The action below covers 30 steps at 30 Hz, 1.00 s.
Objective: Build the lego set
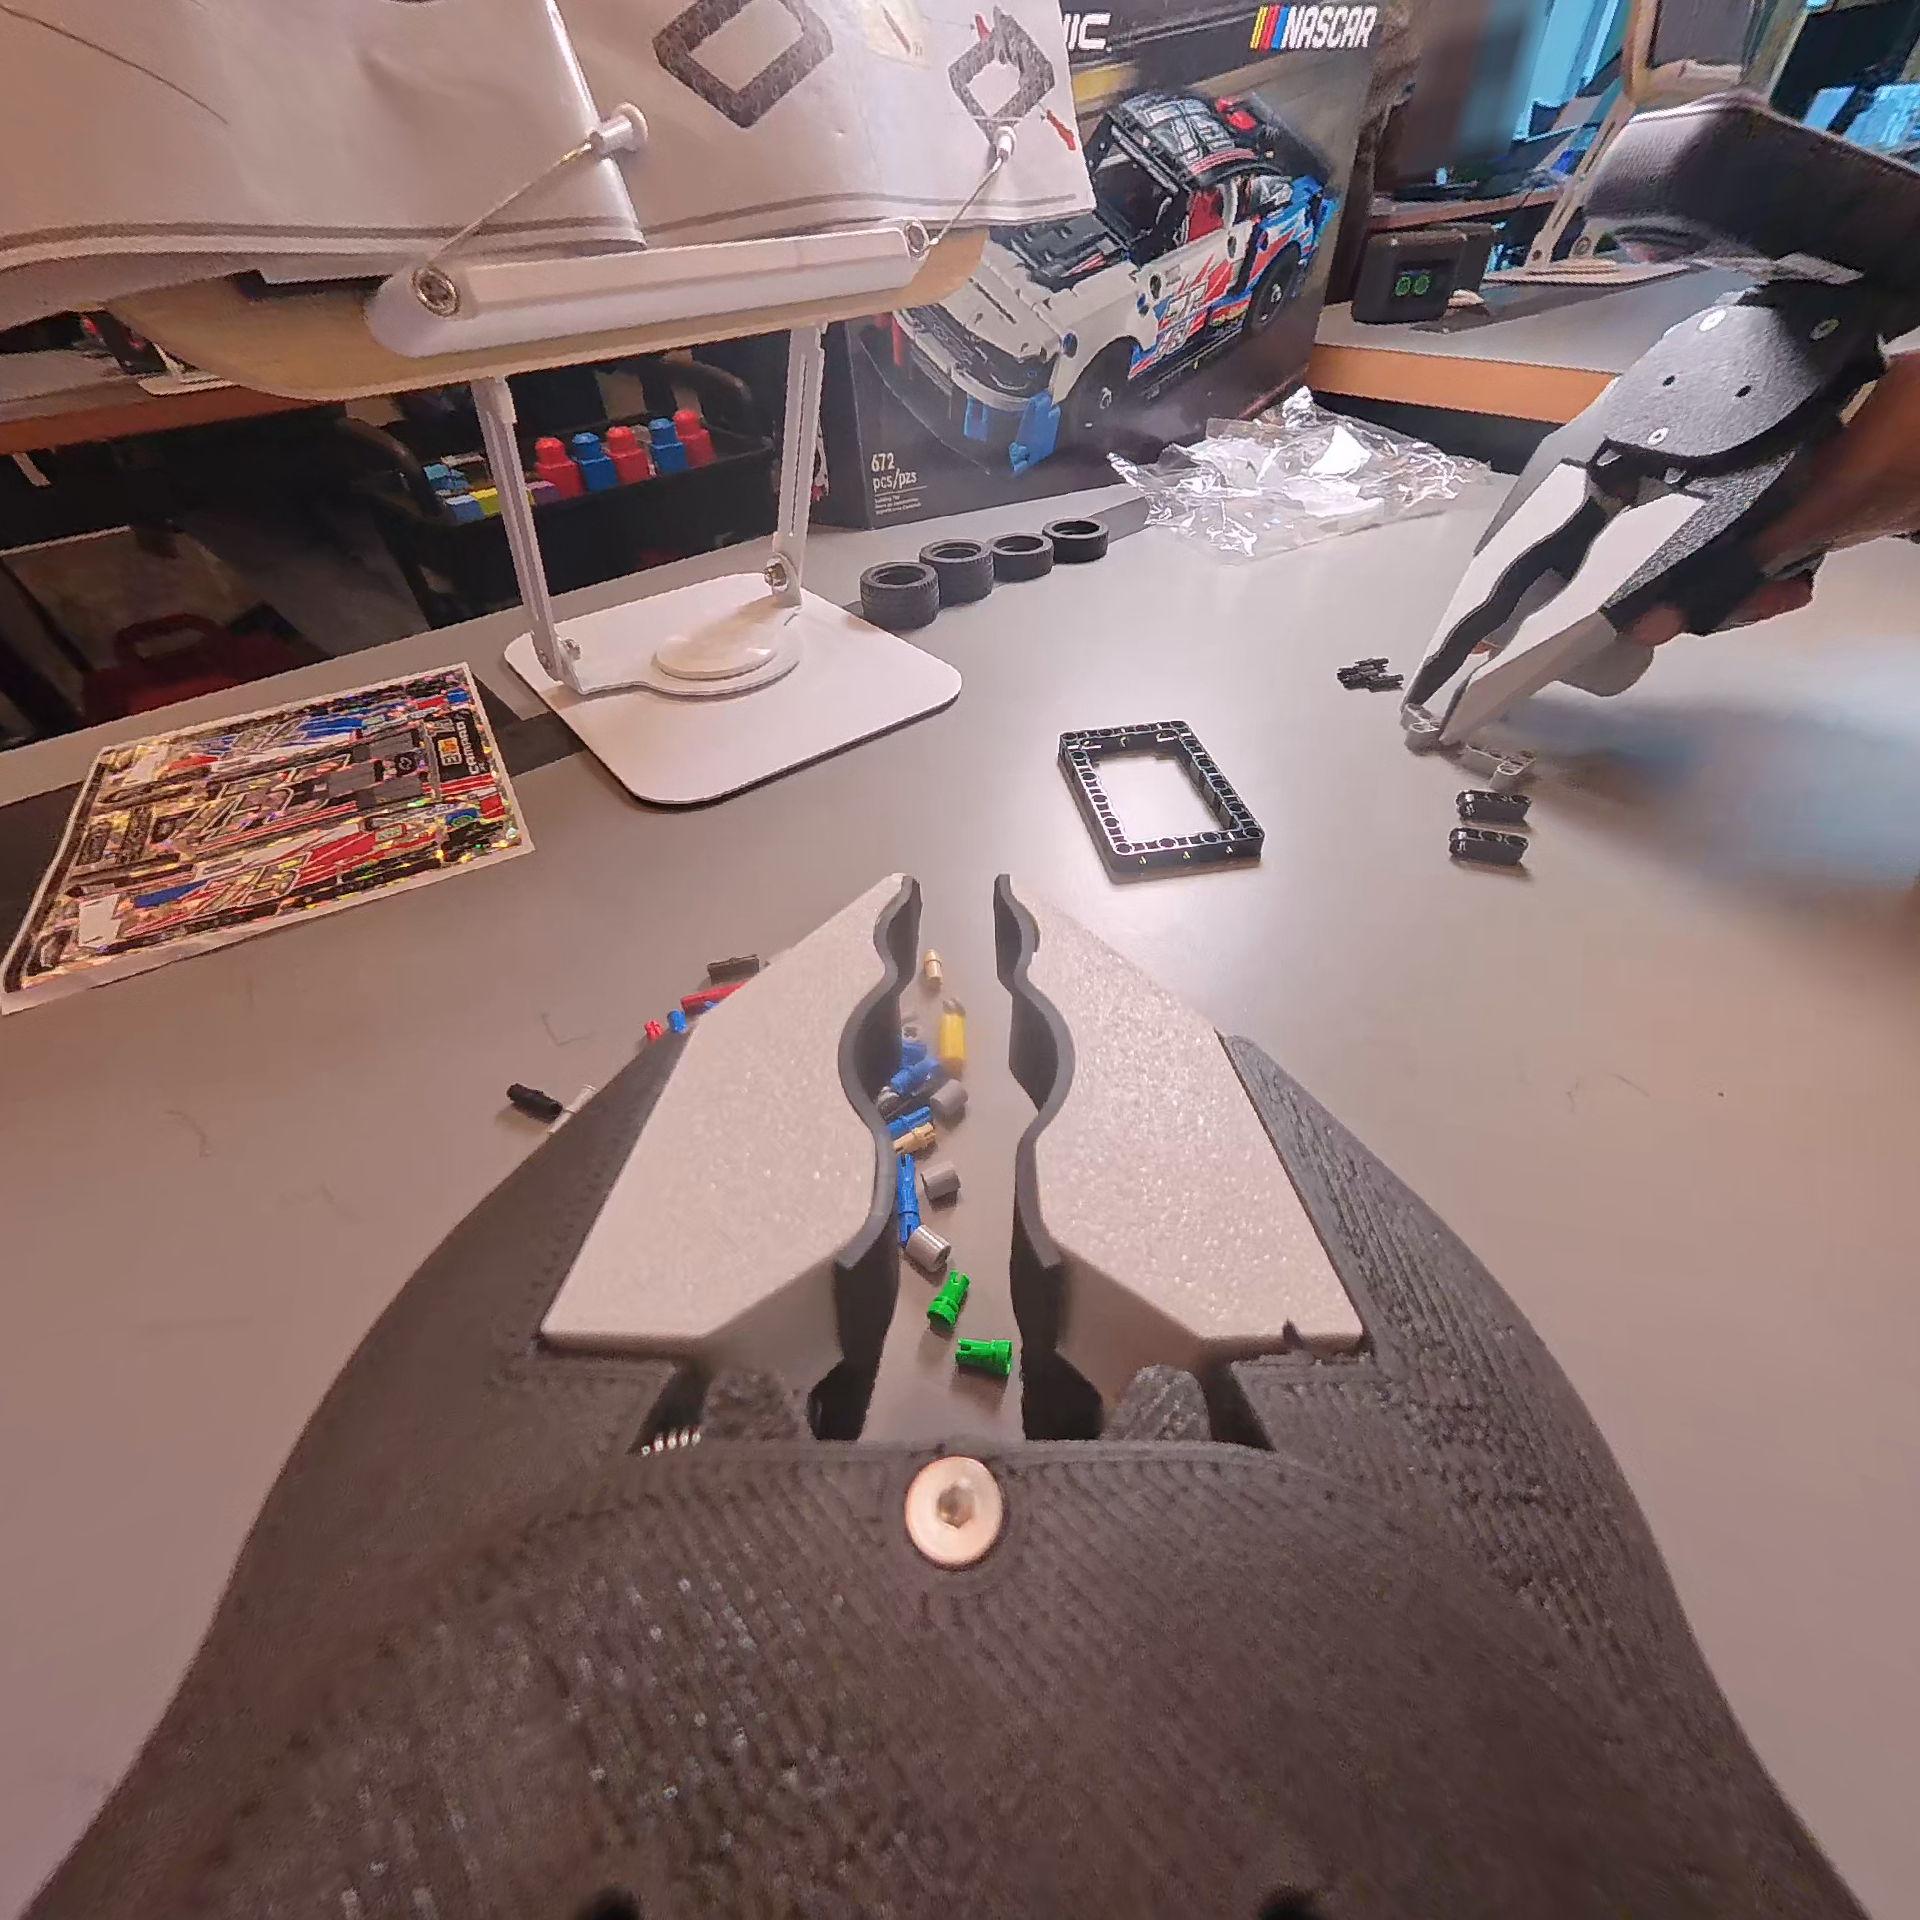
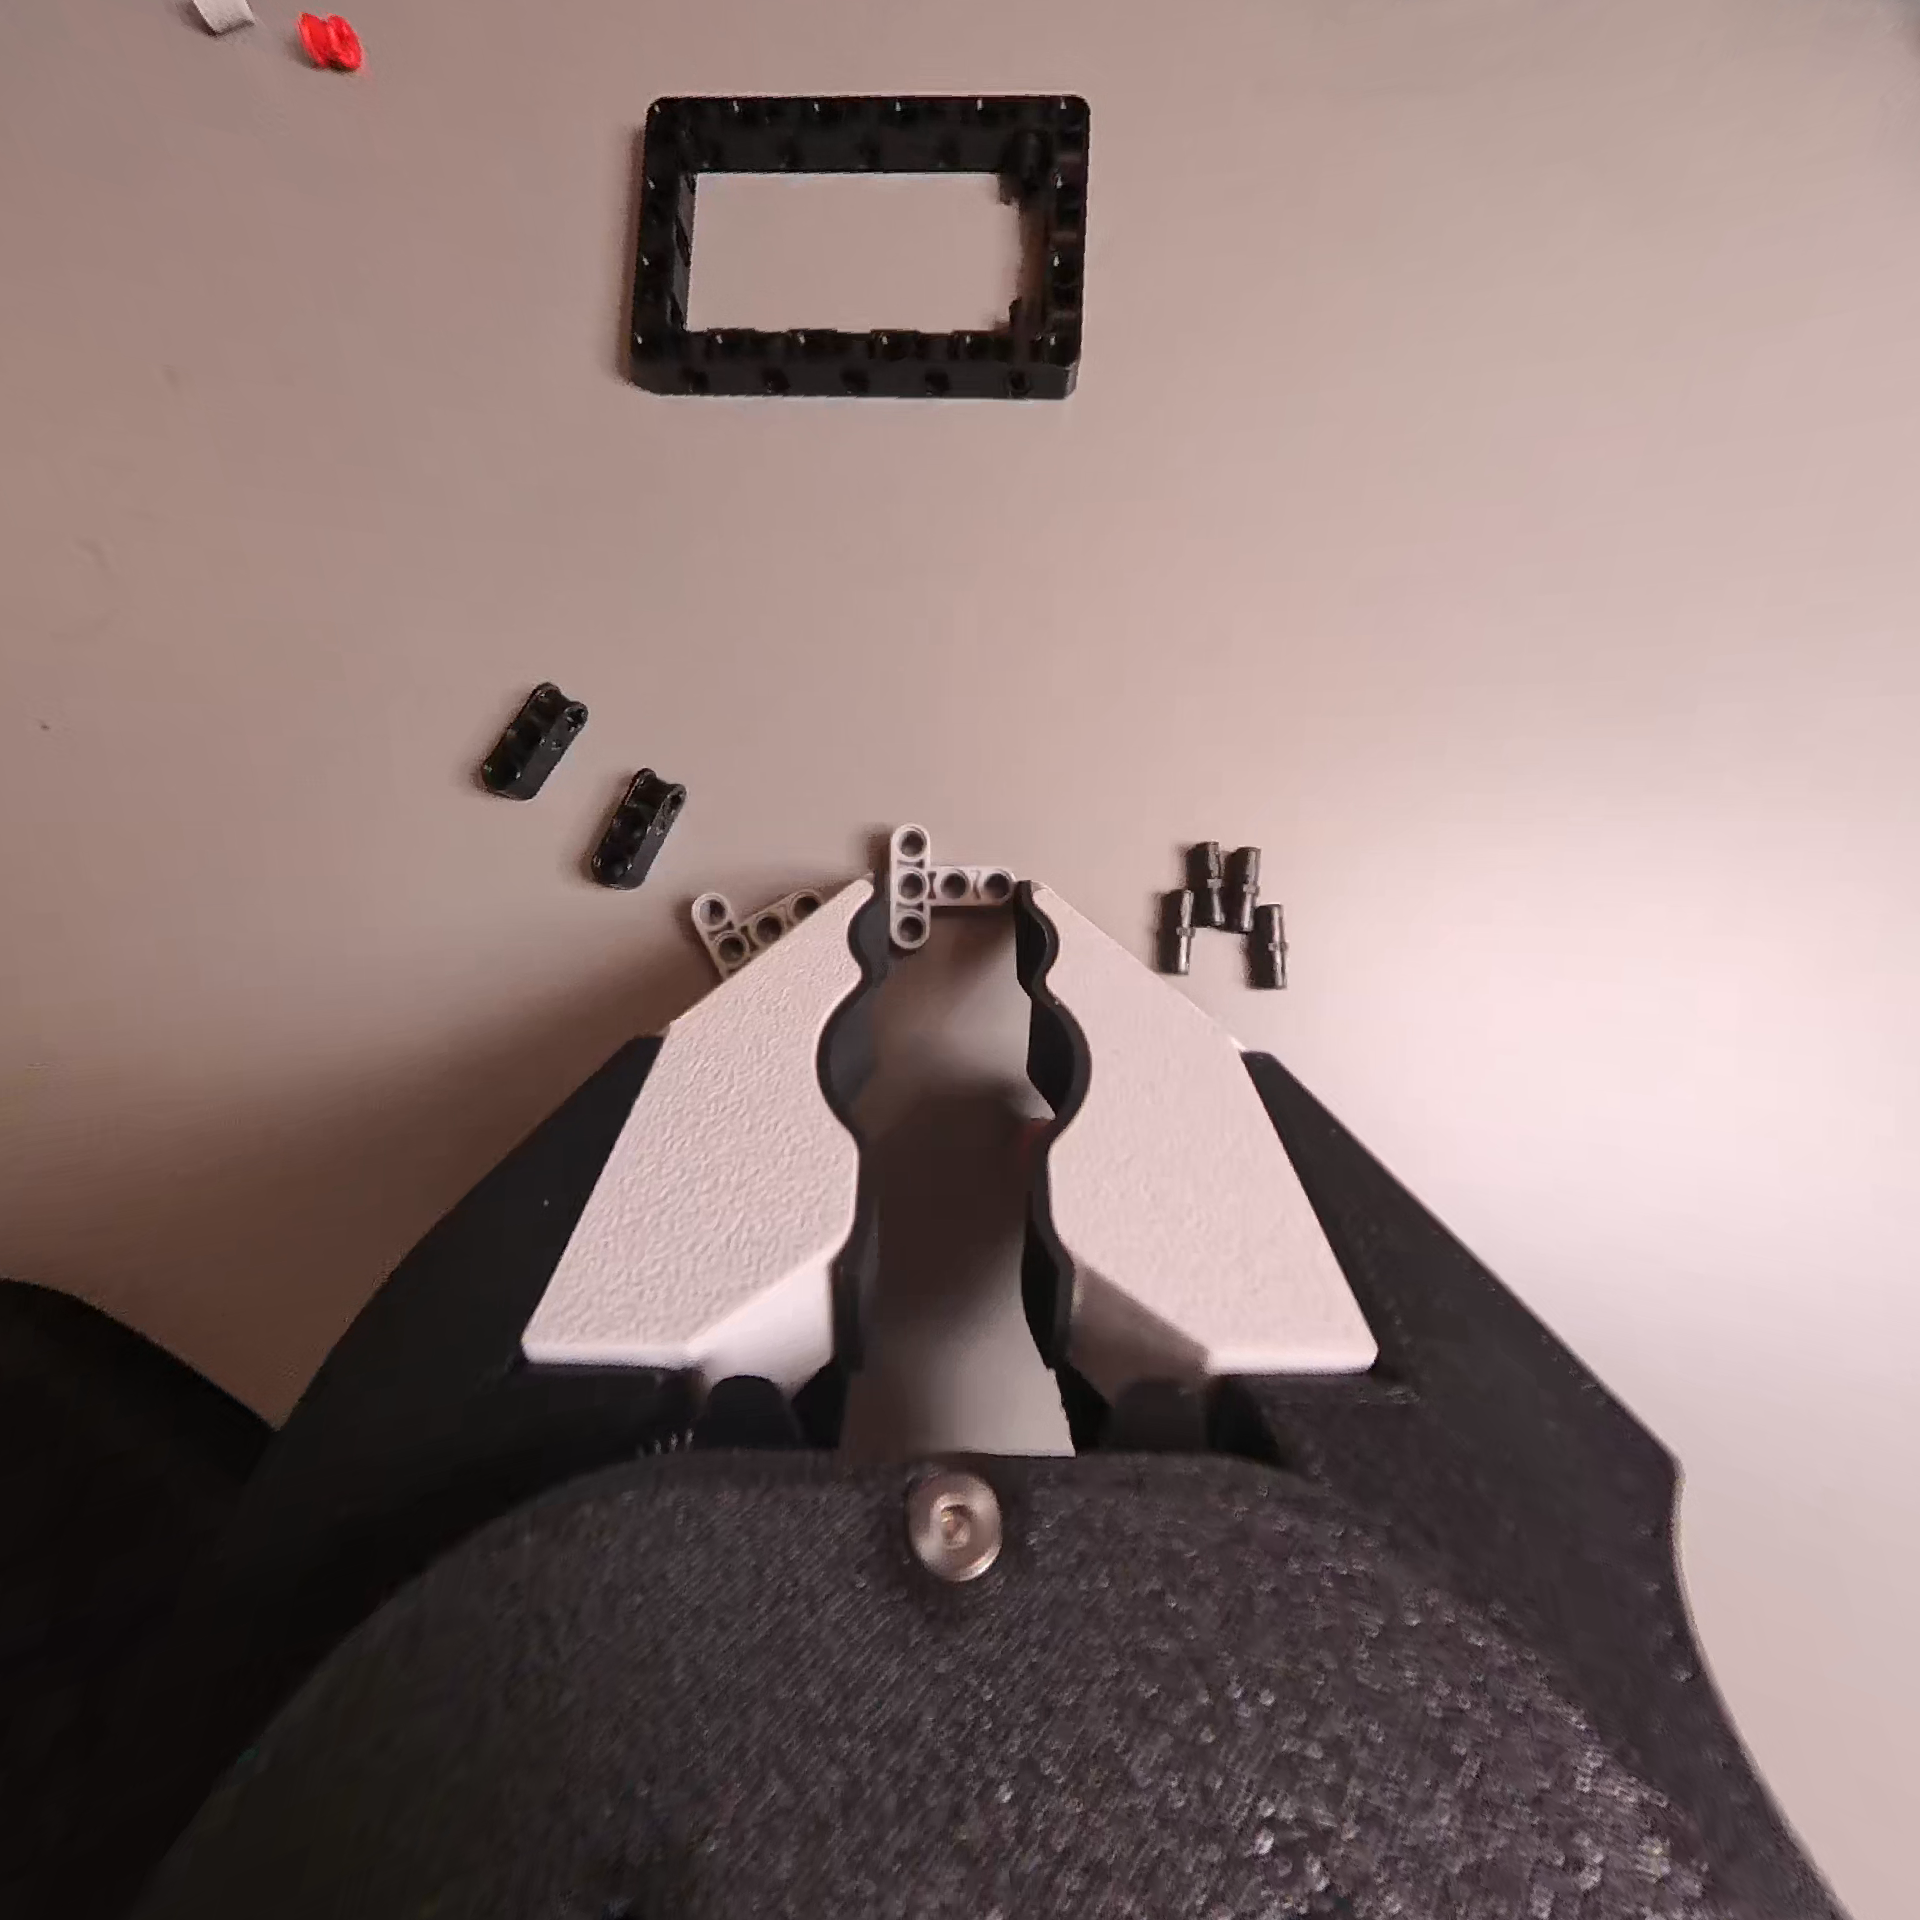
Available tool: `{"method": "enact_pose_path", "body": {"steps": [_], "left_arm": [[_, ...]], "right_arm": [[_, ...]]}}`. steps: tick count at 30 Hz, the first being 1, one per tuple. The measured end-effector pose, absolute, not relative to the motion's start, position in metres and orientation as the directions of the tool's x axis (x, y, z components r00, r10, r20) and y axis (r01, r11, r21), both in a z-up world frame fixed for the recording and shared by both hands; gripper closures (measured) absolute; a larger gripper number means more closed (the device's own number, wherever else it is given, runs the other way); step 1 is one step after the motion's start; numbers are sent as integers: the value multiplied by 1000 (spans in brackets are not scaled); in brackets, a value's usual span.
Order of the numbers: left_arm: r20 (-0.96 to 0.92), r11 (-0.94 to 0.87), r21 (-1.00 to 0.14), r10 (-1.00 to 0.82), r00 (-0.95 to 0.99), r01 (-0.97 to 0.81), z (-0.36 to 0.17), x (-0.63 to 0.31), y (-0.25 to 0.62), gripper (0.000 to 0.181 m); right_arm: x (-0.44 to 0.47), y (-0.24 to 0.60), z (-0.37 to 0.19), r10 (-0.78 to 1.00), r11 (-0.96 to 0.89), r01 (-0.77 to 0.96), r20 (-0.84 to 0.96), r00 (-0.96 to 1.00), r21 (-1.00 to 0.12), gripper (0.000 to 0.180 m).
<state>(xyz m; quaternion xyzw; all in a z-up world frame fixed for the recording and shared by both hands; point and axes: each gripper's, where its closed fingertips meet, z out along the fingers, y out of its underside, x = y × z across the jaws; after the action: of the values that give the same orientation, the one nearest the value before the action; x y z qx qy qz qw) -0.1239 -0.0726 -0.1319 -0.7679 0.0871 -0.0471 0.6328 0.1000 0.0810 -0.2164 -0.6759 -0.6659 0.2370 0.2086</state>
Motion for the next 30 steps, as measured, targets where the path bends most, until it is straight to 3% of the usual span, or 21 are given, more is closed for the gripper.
{"method": "enact_pose_path", "body": {"steps": [12,15,18,23,28,30], "left_arm": [[-22,-167,-984,-230,973,-61,-125,-117,-77,167],[31,-195,-980,-319,947,-33,-130,-98,-78,161],[45,-212,-976,-448,893,-58,-137,-68,-80,153],[-63,-227,-941,-614,787,-252,-161,-21,-91,141],[-176,-198,-899,-655,735,-391,-173,-6,-98,141],[-208,-198,-883,-648,733,-425,-177,-9,-98,141]], "right_arm": [[98,83,-205,1000,3,769,-5,-9,-640,158],[83,57,-171,993,112,695,49,-111,-710,158],[69,-2,-154,939,289,611,92,-332,-737,158],[55,-79,-191,781,505,563,68,-621,-654,158],[34,-95,-211,710,604,574,46,-703,-553,158],[29,-96,-216,702,625,575,58,-710,-528,147]]}}
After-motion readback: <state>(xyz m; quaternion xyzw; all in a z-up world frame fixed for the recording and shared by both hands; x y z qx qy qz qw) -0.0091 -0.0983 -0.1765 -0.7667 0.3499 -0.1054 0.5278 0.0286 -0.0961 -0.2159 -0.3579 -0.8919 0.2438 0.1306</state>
